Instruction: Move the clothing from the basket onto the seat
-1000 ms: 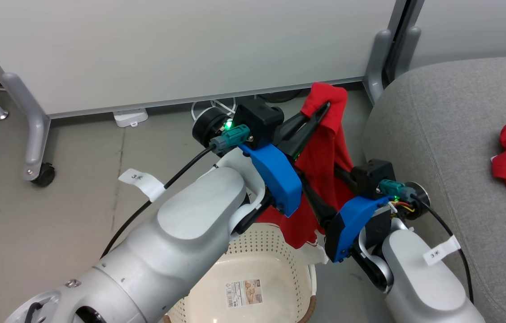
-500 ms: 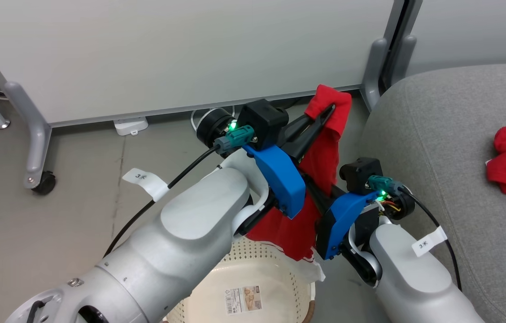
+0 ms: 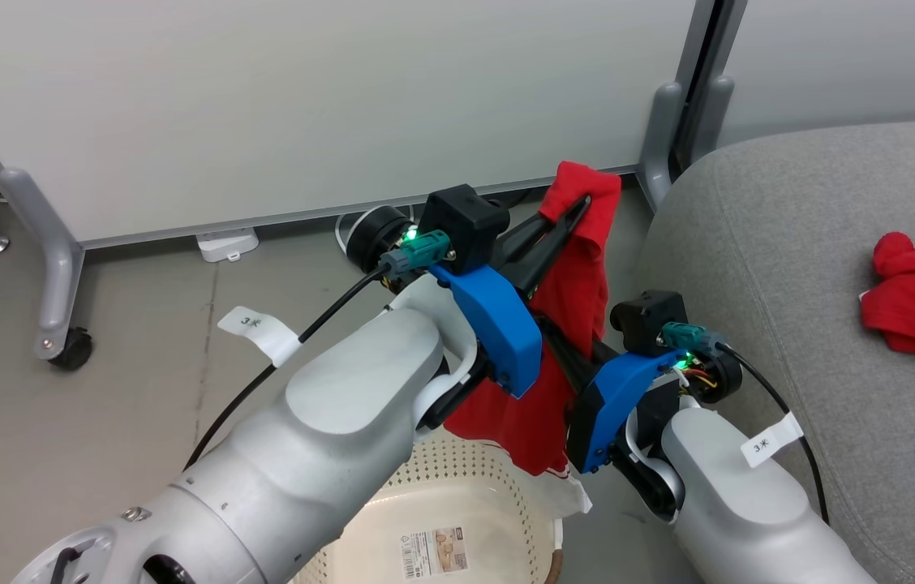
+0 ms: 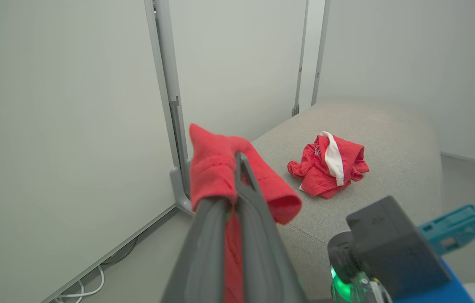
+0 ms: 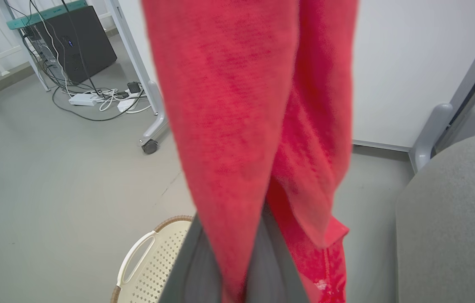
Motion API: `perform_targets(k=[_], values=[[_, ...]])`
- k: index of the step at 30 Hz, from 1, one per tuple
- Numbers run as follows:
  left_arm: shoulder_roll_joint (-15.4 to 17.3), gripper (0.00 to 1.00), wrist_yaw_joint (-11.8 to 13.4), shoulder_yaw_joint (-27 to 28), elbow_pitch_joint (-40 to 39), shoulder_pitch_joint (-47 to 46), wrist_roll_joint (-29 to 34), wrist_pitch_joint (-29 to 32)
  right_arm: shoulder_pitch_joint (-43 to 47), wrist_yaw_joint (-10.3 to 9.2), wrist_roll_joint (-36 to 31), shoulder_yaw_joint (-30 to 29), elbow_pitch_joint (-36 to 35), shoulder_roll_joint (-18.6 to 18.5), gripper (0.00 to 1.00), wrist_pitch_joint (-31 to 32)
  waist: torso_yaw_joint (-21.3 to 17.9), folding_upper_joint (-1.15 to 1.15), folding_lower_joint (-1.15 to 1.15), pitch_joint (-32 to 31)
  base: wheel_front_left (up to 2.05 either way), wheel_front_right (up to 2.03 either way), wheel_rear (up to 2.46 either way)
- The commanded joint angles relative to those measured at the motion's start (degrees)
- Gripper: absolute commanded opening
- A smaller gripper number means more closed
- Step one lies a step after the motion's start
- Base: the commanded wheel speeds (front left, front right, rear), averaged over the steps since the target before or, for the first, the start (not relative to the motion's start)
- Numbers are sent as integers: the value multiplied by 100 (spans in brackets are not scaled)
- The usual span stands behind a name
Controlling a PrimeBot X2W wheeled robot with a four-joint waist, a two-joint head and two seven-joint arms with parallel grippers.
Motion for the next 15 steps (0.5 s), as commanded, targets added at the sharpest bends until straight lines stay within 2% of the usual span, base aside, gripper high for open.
perform_targets(k=[1, 2, 3, 5, 6, 7, 15], values=[[16, 23, -2, -23, 32, 9, -29, -28, -101, 3, 56, 29, 25, 1, 0, -41, -6, 0, 0, 1, 0, 0, 0], [14, 37, -2, -36, 54, 7, -46, -28, -116, 3, 71, 54, 40, 1, 0, -46, -10, 0, 0, 0, 0, 0, 0], [13, 46, -2, -45, 73, 4, -66, -28, -128, 3, 90, 73, 54, 2, 0, -65, -13, 0, 0, 1, 0, 0, 0], [10, 82, -2, -74, 111, -11, -85, -28, -153, 3, 114, 105, 91, 2, 0, -94, -16, 0, 0, 4, 0, 0, 0], [8, 93, -2, -87, 127, -17, -94, -28, -164, 3, 121, 119, 113, 2, 0, -104, -16, 0, 0, 6, 0, 0, 0], [6, 100, -2, -100, 142, -20, -112, -28, -177, 3, 126, 127, 133, 2, 0, -121, -15, 0, 0, 8, 0, 0, 0], [-9, 100, -2, -200, 263, -56, -231, -17, -242, 3, 194, 203, 270, 2, 0, -199, 5, 0, 0, 14, 0, 0, 0]])
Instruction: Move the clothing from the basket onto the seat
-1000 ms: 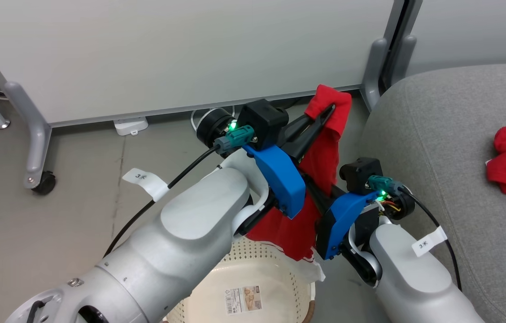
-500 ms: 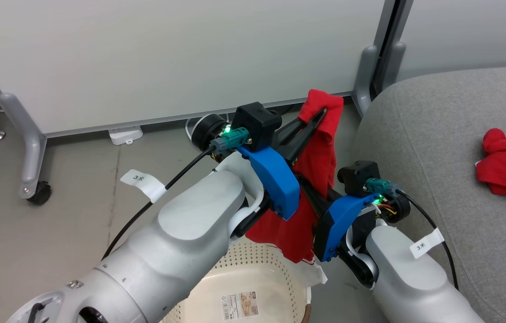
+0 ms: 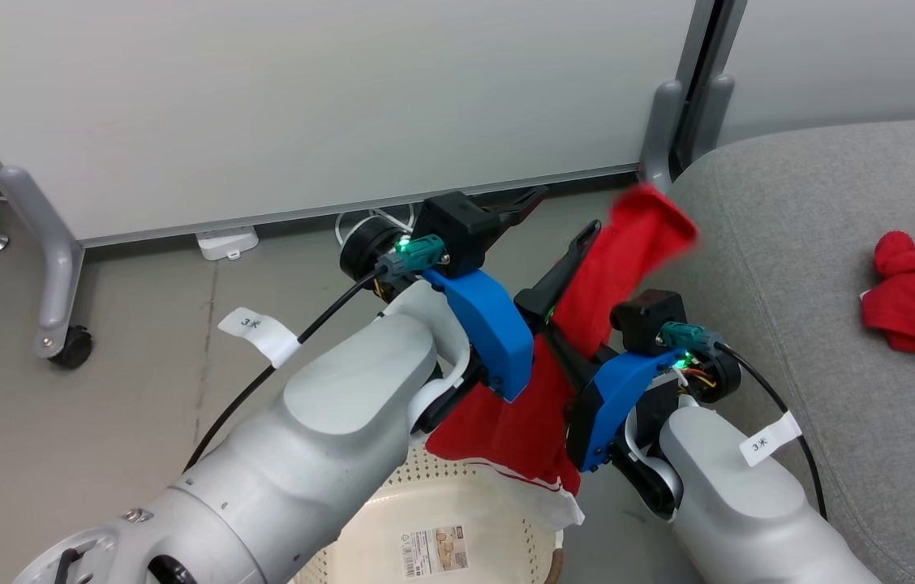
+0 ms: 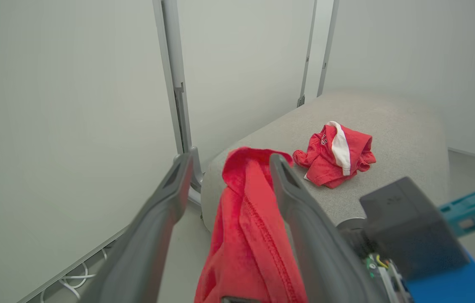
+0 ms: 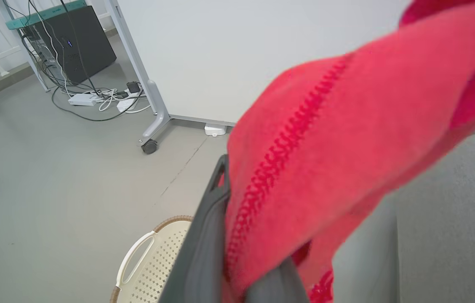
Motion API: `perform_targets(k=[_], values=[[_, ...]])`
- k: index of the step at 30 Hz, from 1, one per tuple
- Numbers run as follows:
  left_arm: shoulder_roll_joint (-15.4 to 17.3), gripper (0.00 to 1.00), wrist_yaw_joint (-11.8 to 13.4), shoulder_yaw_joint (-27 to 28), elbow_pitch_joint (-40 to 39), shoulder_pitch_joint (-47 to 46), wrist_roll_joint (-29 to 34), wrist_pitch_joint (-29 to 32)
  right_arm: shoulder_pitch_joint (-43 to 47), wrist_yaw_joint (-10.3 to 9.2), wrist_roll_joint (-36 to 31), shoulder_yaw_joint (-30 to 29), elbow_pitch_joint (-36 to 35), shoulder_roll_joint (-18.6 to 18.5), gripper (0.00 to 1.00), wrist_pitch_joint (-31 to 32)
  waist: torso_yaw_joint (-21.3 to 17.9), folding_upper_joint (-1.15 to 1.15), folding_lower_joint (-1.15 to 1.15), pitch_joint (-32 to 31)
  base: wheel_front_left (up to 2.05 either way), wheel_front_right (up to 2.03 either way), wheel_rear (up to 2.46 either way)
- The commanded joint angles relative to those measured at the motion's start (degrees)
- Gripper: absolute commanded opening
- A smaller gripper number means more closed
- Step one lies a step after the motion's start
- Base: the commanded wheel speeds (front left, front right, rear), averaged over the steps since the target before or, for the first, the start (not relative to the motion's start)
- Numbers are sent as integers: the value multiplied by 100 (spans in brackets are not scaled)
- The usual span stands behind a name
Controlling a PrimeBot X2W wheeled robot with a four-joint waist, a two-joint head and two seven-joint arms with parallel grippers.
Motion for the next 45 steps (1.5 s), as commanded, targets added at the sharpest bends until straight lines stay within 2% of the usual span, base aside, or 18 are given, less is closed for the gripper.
perform_targets(k=[1, 5, 11, 17, 23, 28, 34, 39, 45], values=[[3, 100, -2, -13, 27, -48, -34, -19, -109, 3, 17, 15, 20, 1, 0, -42, 6, 0, 0, -1, 0, 0, 0], [67, 100, -2, 105, 72, 53, -112, -23, -123, 3, 46, 21, 100, 1, 0, -93, 19, 0, 0, -13, 0, 0, 0], [380, 100, 96, 671, -193, 523, 47, -27, -119, 3, 64, -27, 159, 1, 0, -191, 20, 0, 0, -1, 0, 0, 0], [787, 100, 243, 1507, -775, 1406, 570, -28, -112, 3, -9, -114, 160, 3, 0, -273, 29, 0, 0, 34, 0, 0, 0], [1008, 100, 307, 2546, -1602, 2486, 1316, -29, -6, 3, -93, -175, -21, -47, 0, -364, 16, 0, 0, 22, 0, 0, 0], [1107, 100, 236, 3311, -2242, 3397, 1985, -28, 170, 3, -152, -146, -261, -160, 0, -329, -42, 0, 0, 15, 0, 0, 0], [1165, 100, 124, 3952, -2792, 4256, 2603, -29, 332, 3, -217, -277, -554, -301, 0, -245, -188, 0, 0, 49, 0, 0, 0], [1064, 100, 71, 4417, -3119, 4711, 2913, -29, 461, 3, -327, -444, -768, -300, 0, -164, -374, 0, 0, 90, 0, 0, 0], [939, 100, 22, 4699, -3256, 4894, 3144, -29, 538, 3, -450, -578, -1028, -257, 0, -57, -771, 0, 0, 166, 0, 0, 0]])
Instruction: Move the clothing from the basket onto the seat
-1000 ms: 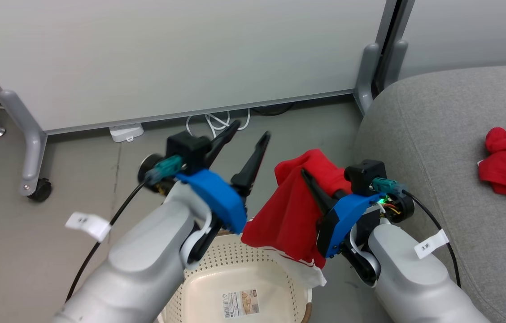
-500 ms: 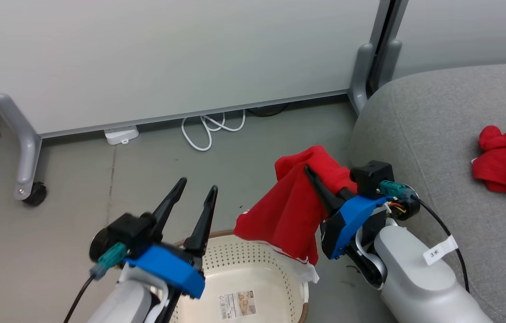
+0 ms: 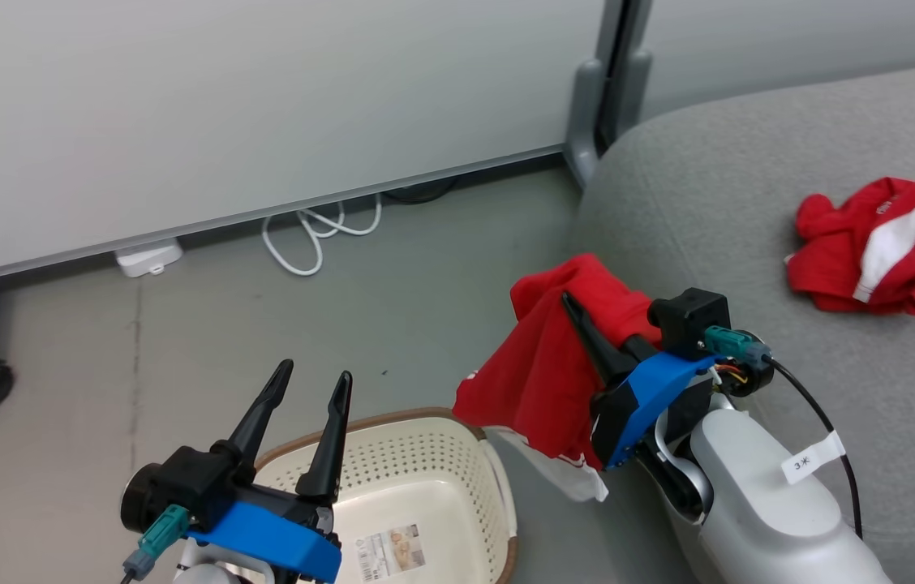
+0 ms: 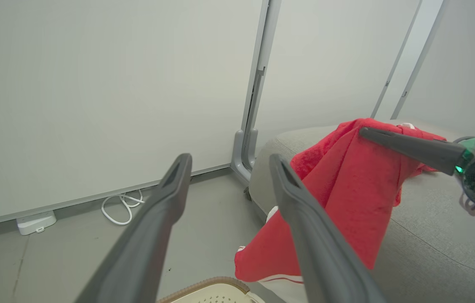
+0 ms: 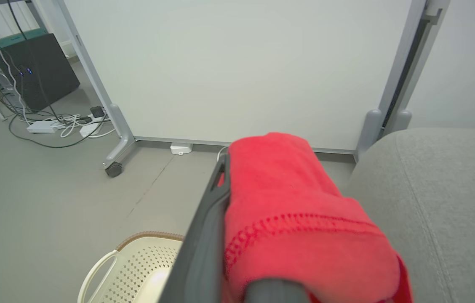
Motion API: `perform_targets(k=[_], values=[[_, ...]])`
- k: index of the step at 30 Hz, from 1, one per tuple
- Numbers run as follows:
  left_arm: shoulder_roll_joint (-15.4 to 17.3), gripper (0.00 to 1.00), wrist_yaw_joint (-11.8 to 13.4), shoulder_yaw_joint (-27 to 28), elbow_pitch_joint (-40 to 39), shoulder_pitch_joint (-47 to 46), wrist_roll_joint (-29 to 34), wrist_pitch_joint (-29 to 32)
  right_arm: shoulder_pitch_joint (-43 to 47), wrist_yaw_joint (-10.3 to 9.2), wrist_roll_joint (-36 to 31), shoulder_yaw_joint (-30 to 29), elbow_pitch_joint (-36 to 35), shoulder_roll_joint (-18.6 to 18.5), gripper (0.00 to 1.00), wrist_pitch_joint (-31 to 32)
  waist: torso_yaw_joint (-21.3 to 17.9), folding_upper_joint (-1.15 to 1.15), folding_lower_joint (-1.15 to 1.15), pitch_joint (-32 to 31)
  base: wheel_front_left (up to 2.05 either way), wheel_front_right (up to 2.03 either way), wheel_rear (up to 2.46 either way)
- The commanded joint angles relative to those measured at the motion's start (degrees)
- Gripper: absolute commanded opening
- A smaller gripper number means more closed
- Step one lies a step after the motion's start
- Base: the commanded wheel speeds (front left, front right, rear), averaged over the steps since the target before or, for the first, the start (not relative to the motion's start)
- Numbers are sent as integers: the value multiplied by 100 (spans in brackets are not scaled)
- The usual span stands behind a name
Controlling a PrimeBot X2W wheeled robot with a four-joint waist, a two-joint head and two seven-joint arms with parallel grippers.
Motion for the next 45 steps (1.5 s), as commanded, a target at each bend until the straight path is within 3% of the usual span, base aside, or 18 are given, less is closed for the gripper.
perform_targets(k=[1, 16, 23, 33, 45], values=[[1, 100, -15, 23, -24, 16, 31, -27, 48, 3, -34, -22, -42, 12, 0, -6, -140, 0, 0, 41, 0, 0, 0], [58, 100, -55, 82, -97, -68, 231, -27, 272, 3, -254, -317, -540, 108, 0, 143, -1535, 0, 0, 225, 0, 0, 0], [116, 100, -56, 27, -109, -91, 214, -27, 426, 3, -298, -427, -697, 151, 0, 147, -1987, 0, 0, 279, 0, 0, 0], [225, 100, -39, -2, -129, -102, 215, -27, 645, 3, -351, -645, -899, 189, 0, 162, -2223, 0, 0, 408, 0, 0, 0], [261, 100, -39, -133, -101, -220, 192, -27, 529, 3, -393, -789, -1057, 230, 0, 226, -2077, 0, 0, 486, 0, 0, 0]])
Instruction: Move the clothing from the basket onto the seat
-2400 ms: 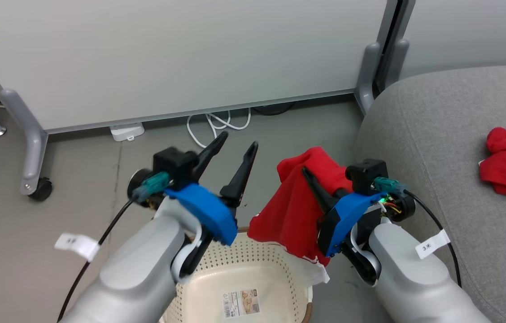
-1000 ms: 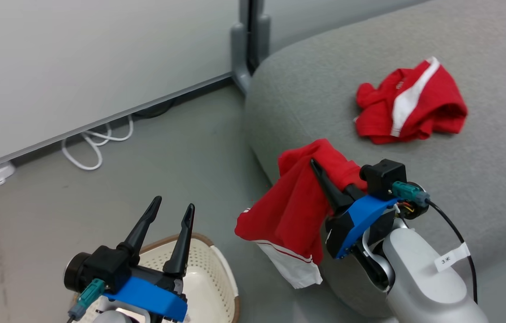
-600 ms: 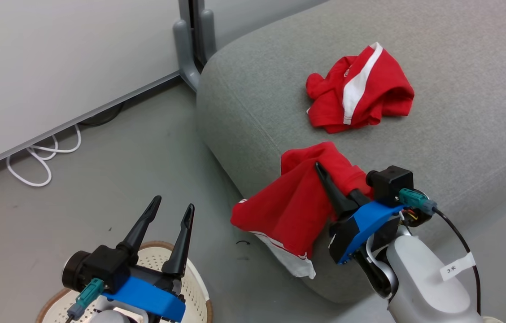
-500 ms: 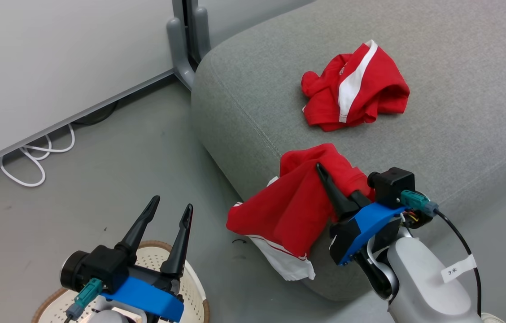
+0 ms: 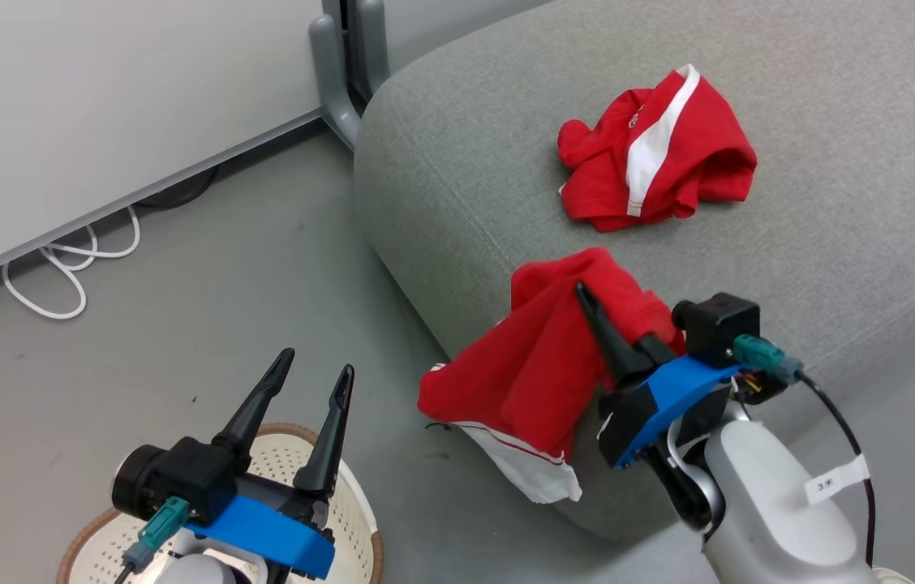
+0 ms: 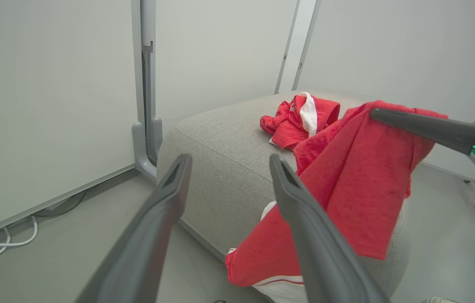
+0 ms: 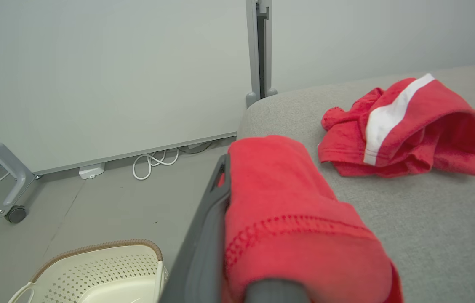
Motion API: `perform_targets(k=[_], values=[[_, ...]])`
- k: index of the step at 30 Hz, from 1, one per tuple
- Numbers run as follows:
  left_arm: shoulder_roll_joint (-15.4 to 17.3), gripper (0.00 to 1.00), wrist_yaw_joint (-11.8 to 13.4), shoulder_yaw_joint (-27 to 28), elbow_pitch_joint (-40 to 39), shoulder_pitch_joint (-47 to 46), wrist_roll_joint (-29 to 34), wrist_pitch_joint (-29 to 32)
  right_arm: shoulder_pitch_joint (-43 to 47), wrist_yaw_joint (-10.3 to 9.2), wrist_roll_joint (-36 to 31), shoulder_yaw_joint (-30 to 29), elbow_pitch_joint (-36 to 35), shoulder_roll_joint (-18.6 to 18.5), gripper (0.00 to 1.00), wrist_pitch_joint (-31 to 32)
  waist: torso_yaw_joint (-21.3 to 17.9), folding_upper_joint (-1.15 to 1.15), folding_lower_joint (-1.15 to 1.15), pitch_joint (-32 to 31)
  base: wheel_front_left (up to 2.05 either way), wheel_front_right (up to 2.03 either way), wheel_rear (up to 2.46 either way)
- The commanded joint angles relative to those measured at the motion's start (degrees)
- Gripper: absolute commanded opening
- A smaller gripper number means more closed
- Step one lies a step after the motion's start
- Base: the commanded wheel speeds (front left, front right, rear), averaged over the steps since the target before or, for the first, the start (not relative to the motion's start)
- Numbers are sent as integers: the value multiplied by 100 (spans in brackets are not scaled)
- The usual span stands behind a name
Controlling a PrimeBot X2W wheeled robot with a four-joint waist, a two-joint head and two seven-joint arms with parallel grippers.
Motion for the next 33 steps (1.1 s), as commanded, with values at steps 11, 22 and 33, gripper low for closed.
perform_targets(k=[11, 22, 33], values=[[135, 100, -3, 49, -185, -227, 135, -27, -1233, 3, 370, -619, -325, -444, 0, 279, 265, 0, 0, 485, 0, 0, 0], [427, 100, -3, 98, -571, -656, 214, -28, -3124, 4, 950, -2107, -159, -1214, 0, 904, 643, 0, 0, 1510, 0, 0, 0], [649, 100, -3, 128, -1277, -1172, 311, -25, -4205, 3, 255, -3505, -9, -1925, 0, 958, 1027, 0, 0, 2568, 0, 0, 0]])
